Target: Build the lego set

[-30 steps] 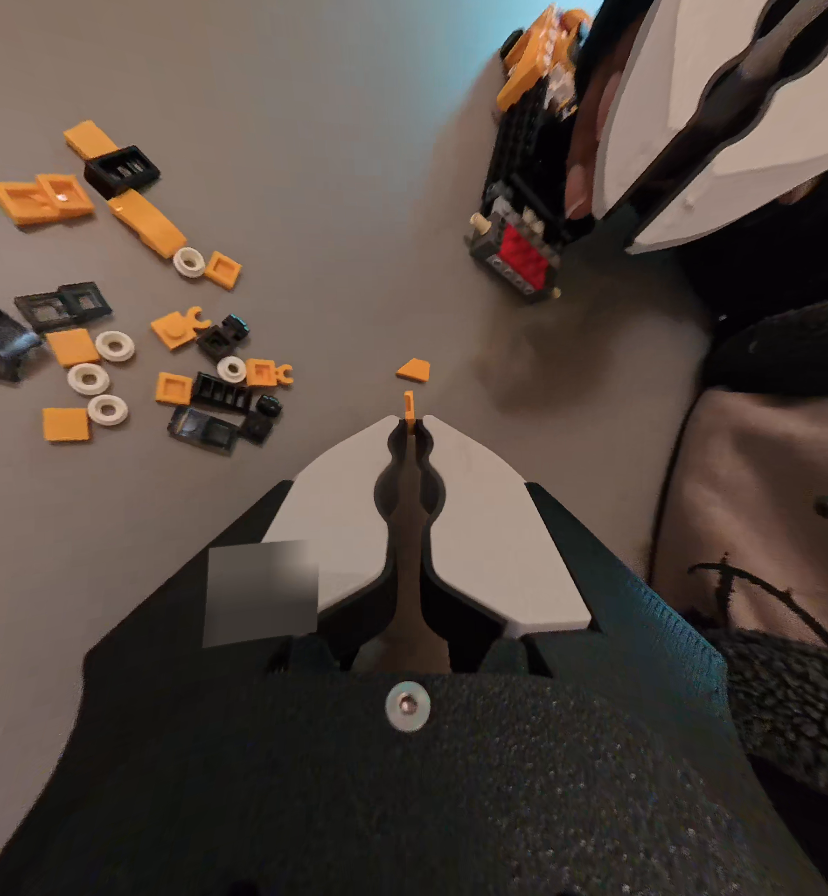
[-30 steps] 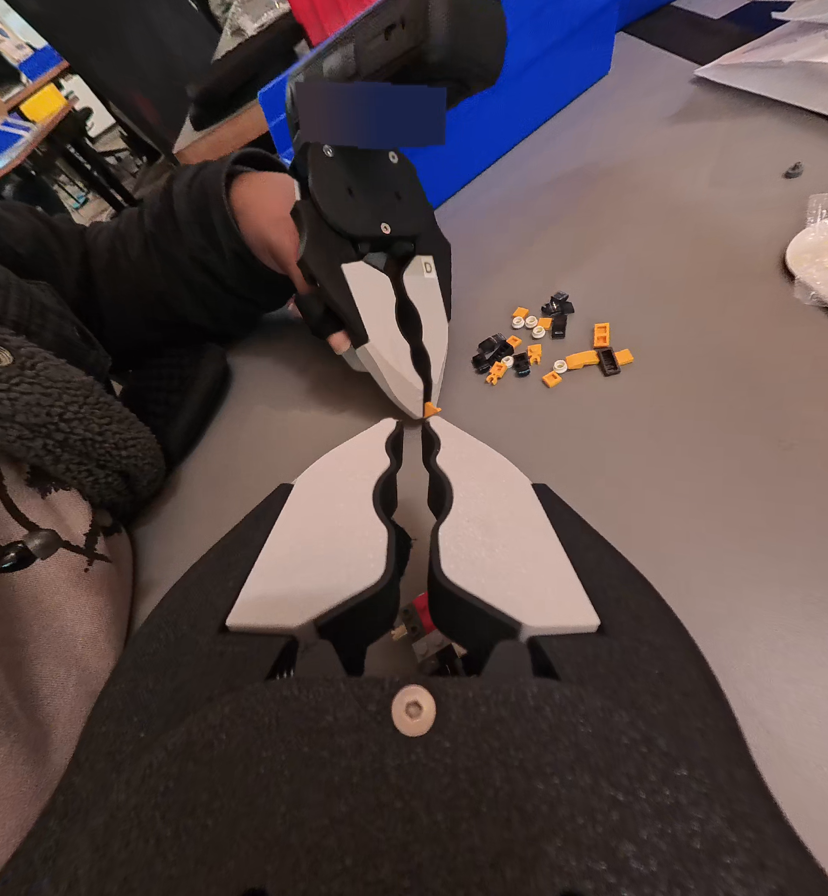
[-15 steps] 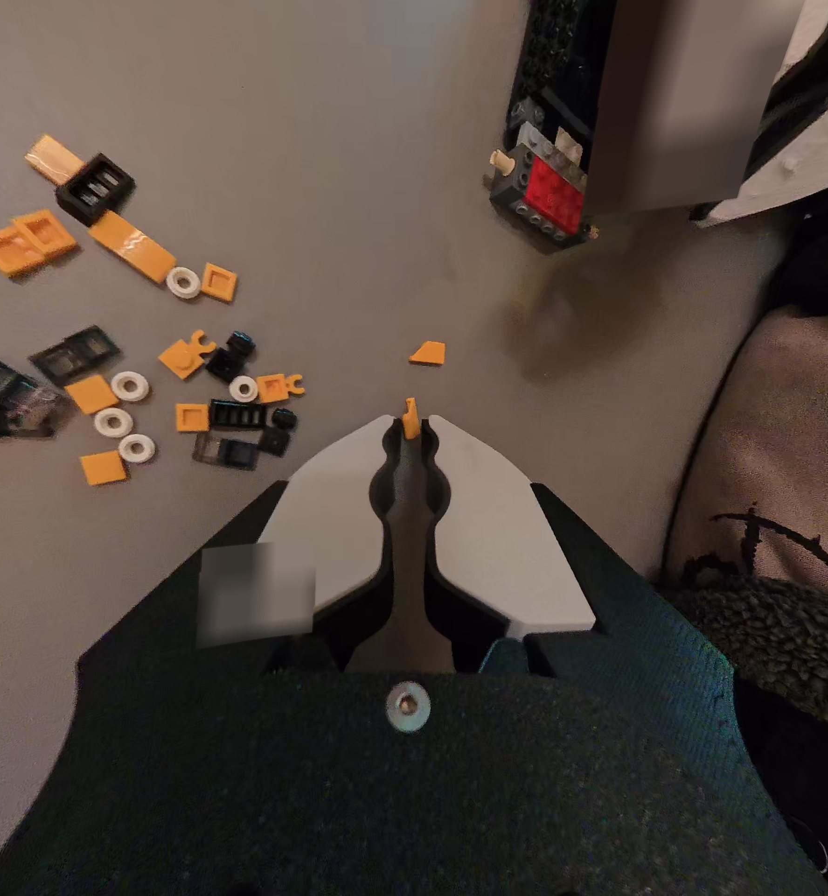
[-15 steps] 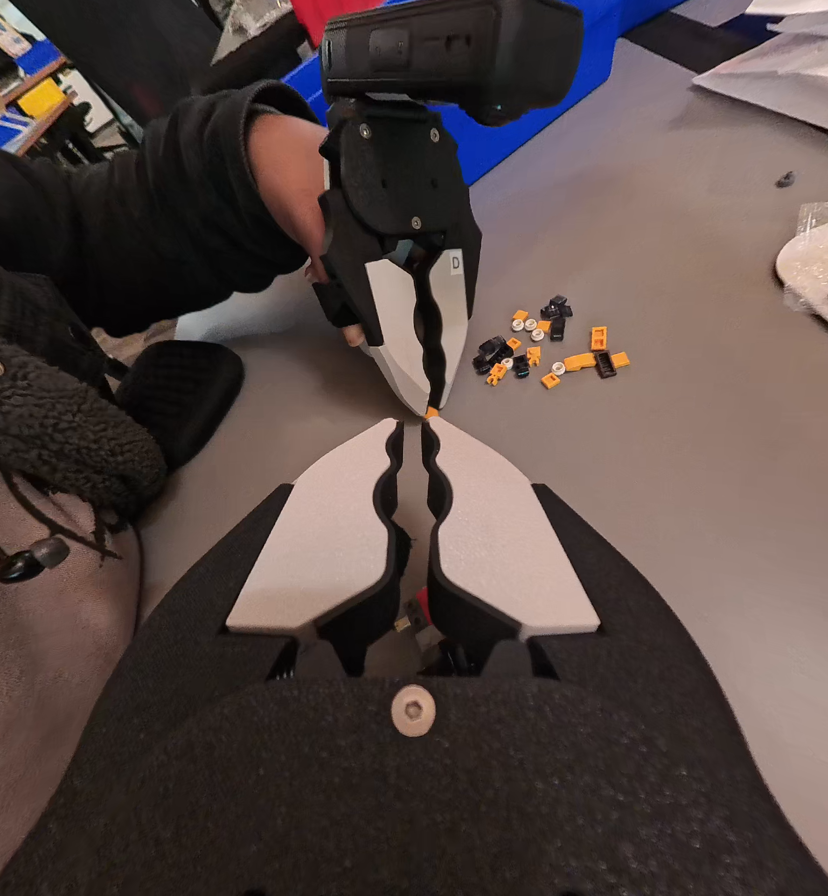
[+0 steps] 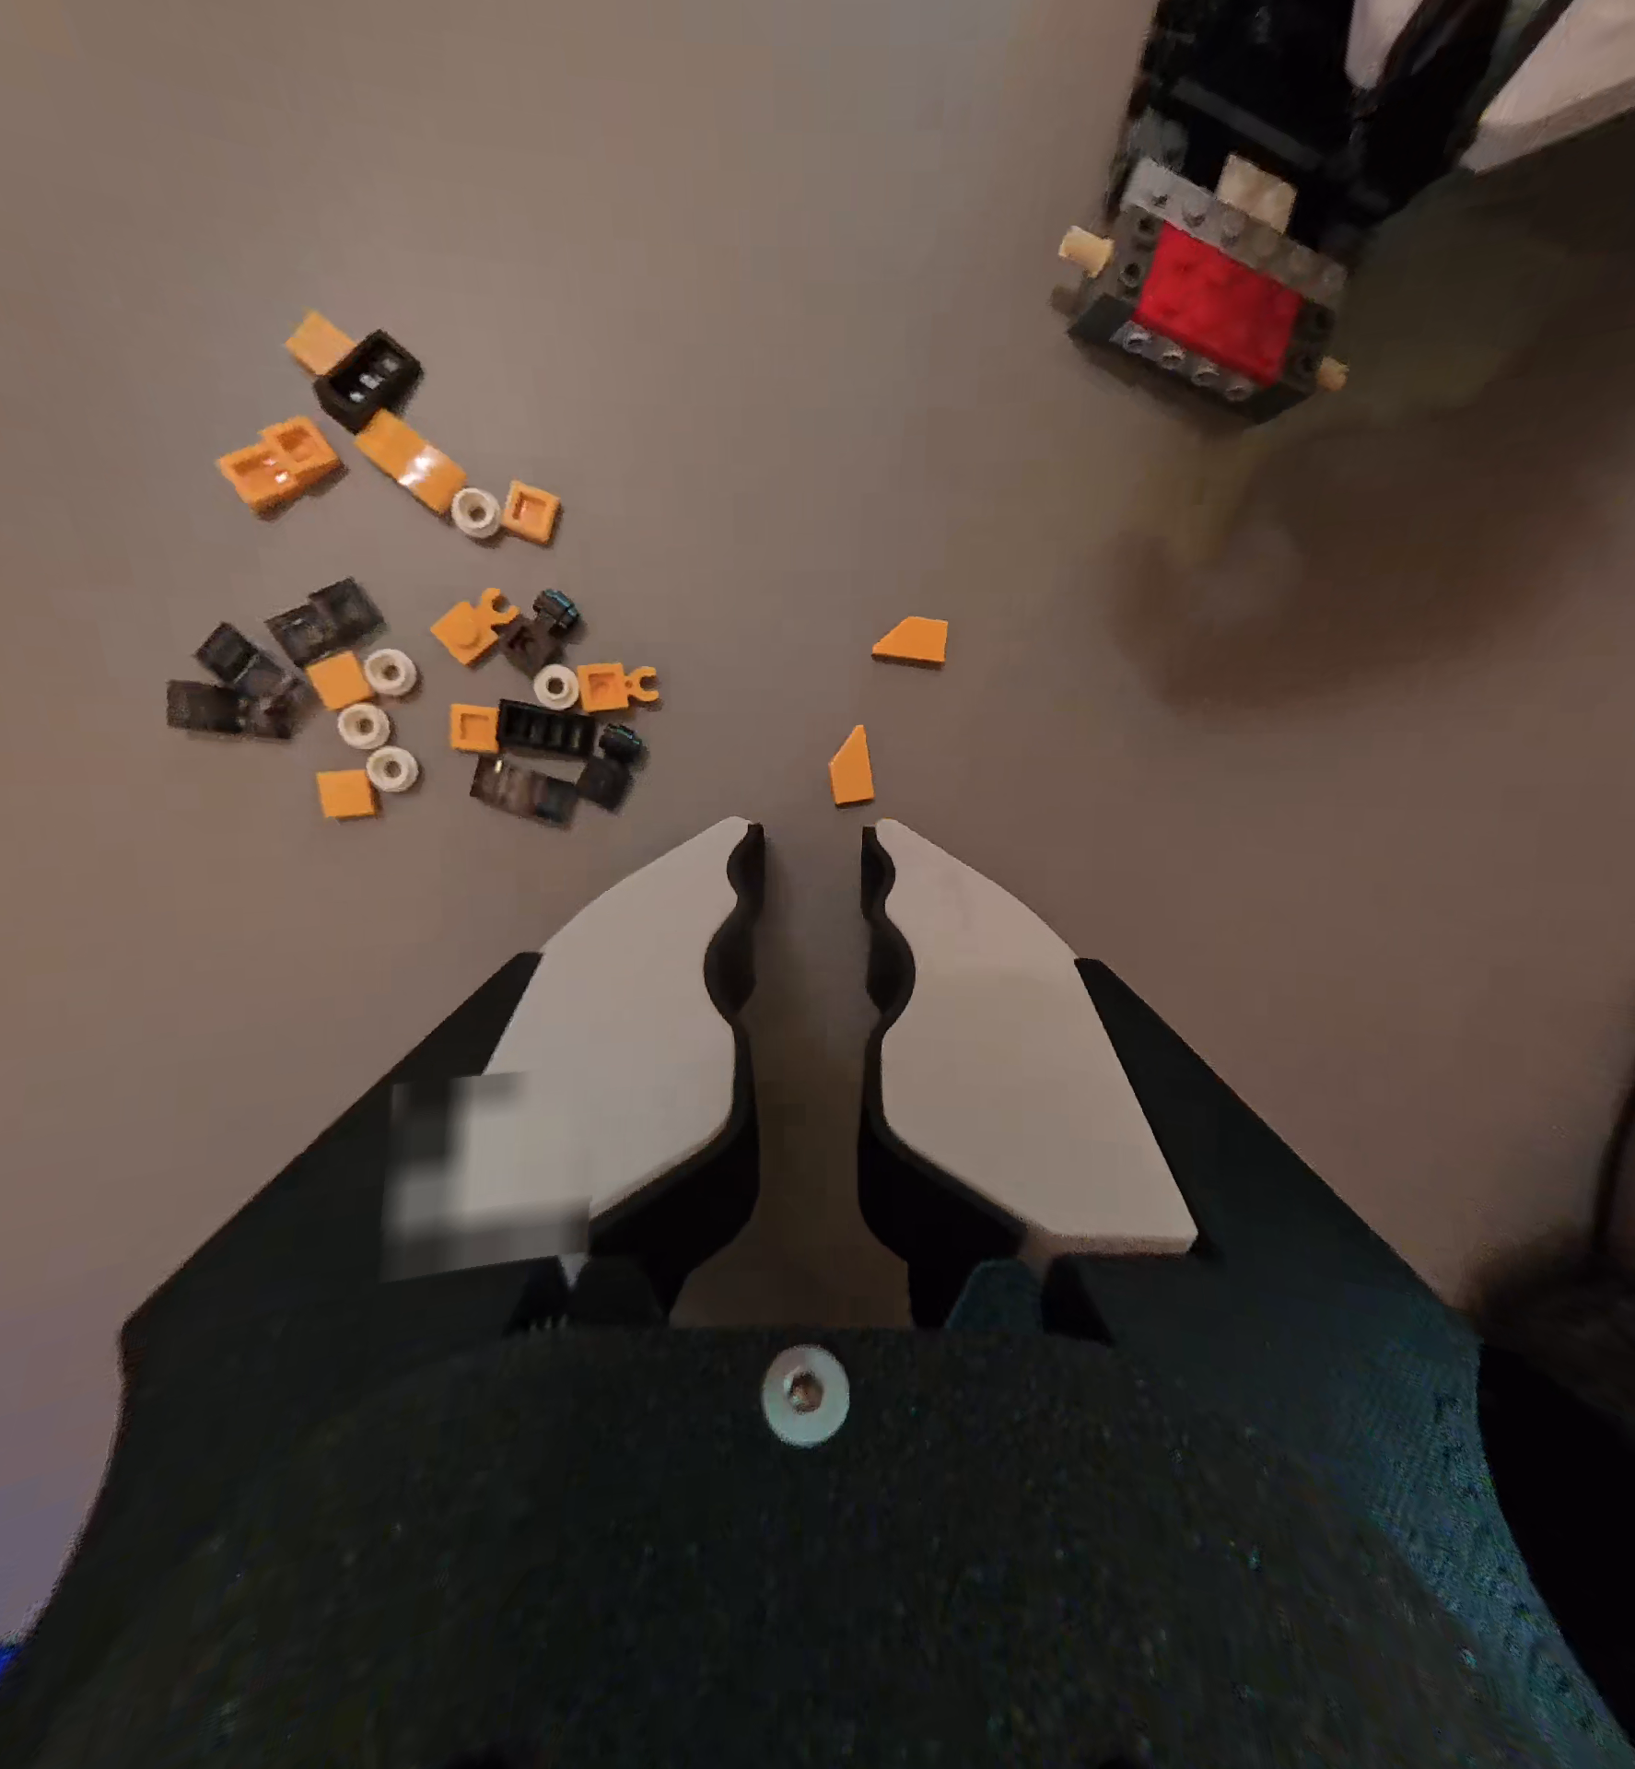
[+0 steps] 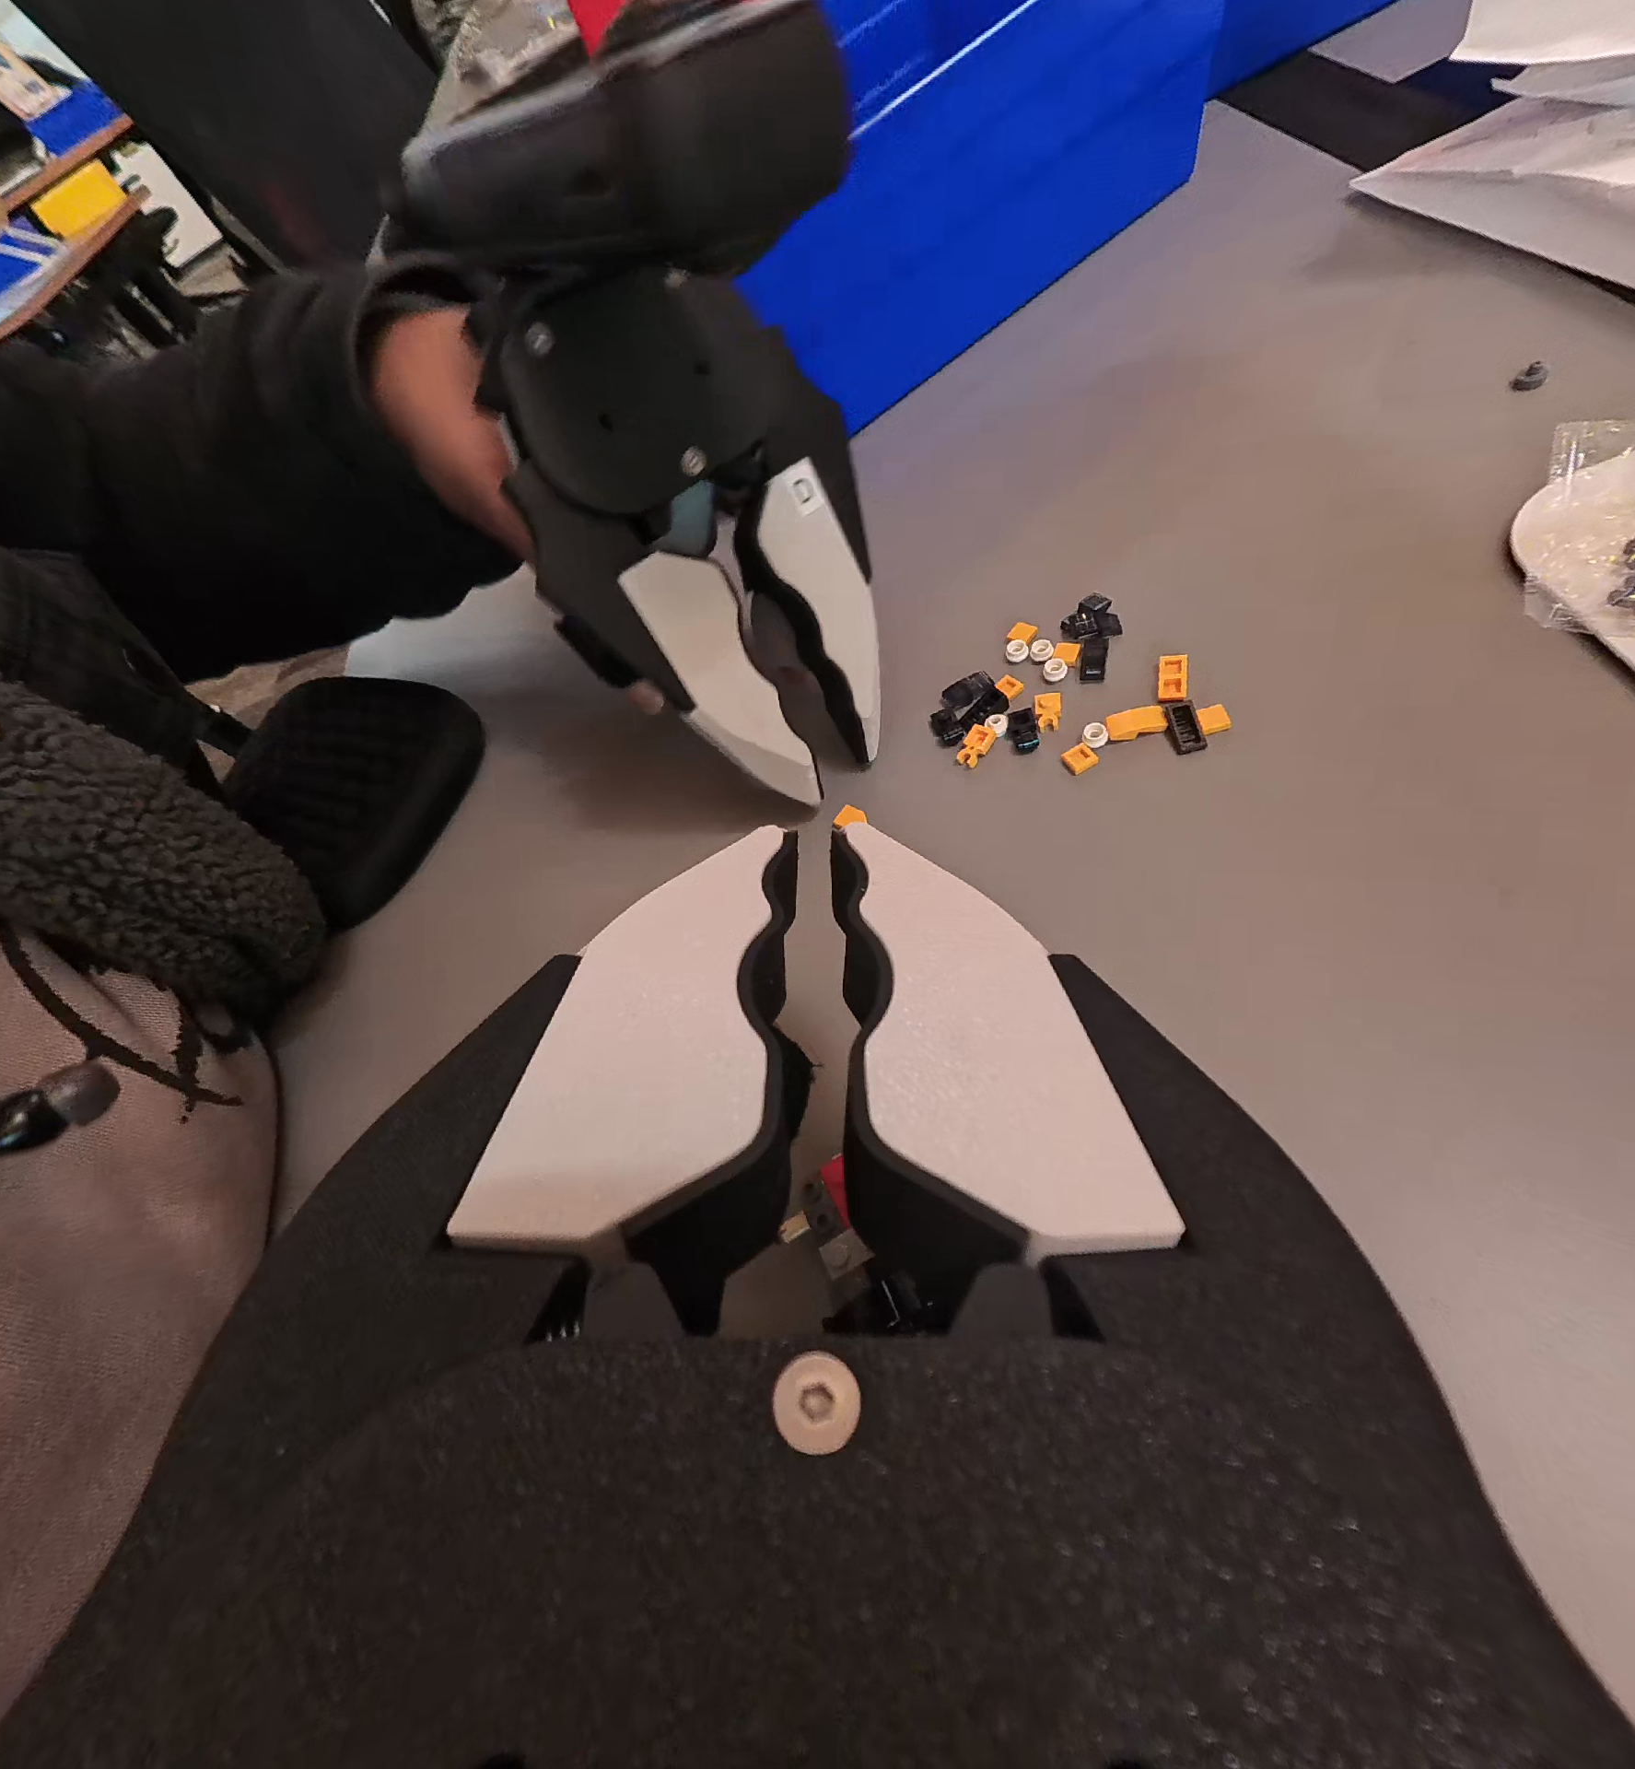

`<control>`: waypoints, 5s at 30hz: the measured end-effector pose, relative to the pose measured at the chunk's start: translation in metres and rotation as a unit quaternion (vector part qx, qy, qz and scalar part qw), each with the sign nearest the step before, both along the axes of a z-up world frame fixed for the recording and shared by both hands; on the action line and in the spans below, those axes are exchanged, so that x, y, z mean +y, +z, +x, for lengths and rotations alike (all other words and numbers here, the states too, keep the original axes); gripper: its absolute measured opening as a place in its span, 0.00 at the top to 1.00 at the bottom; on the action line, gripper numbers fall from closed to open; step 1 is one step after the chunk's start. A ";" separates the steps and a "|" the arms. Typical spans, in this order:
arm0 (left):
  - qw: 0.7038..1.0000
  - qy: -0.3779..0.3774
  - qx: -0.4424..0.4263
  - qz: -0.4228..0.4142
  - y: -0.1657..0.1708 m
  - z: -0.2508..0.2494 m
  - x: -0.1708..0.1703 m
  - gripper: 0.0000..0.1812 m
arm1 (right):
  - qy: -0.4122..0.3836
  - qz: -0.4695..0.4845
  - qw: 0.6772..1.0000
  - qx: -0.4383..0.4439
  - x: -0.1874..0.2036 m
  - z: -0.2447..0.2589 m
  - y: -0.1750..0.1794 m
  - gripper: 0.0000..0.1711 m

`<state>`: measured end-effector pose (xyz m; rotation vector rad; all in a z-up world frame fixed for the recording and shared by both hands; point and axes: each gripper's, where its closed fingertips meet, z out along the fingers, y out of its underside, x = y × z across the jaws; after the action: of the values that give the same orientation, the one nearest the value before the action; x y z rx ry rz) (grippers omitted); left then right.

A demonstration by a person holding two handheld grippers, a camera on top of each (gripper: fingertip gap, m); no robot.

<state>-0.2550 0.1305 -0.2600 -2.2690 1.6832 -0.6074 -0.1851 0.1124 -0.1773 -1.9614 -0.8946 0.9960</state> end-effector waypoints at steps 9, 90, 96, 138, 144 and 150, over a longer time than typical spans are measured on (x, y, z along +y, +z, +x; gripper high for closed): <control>0.999 -0.025 -0.018 0.041 -0.003 0.010 -0.003 0.91 | 0.000 0.003 1.000 -0.002 -0.001 0.000 0.001 0.96; 0.980 -0.189 -0.063 0.017 0.002 0.021 -0.019 0.92 | 0.012 0.005 1.000 0.006 -0.004 -0.002 0.002 0.96; 0.975 -0.211 -0.067 0.032 0.007 0.030 -0.024 0.96 | 0.011 0.006 1.000 0.006 -0.004 -0.001 0.003 0.96; 0.940 -0.334 -0.027 0.065 0.001 0.028 -0.016 0.94 | 0.002 0.012 1.000 0.007 0.000 0.006 0.006 0.96; 0.942 -0.329 -0.039 0.061 -0.002 0.034 -0.019 0.96 | -0.005 0.018 1.000 0.008 0.002 0.011 0.011 0.96; 0.949 -0.305 -0.043 0.073 -0.004 0.035 -0.018 1.00 | -0.018 0.030 0.999 0.011 0.006 0.020 0.020 0.96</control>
<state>-0.2199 0.1121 -0.2641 -1.5768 2.3024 -0.6585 -0.1647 0.1186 -0.1577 -1.9051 -0.8650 0.9578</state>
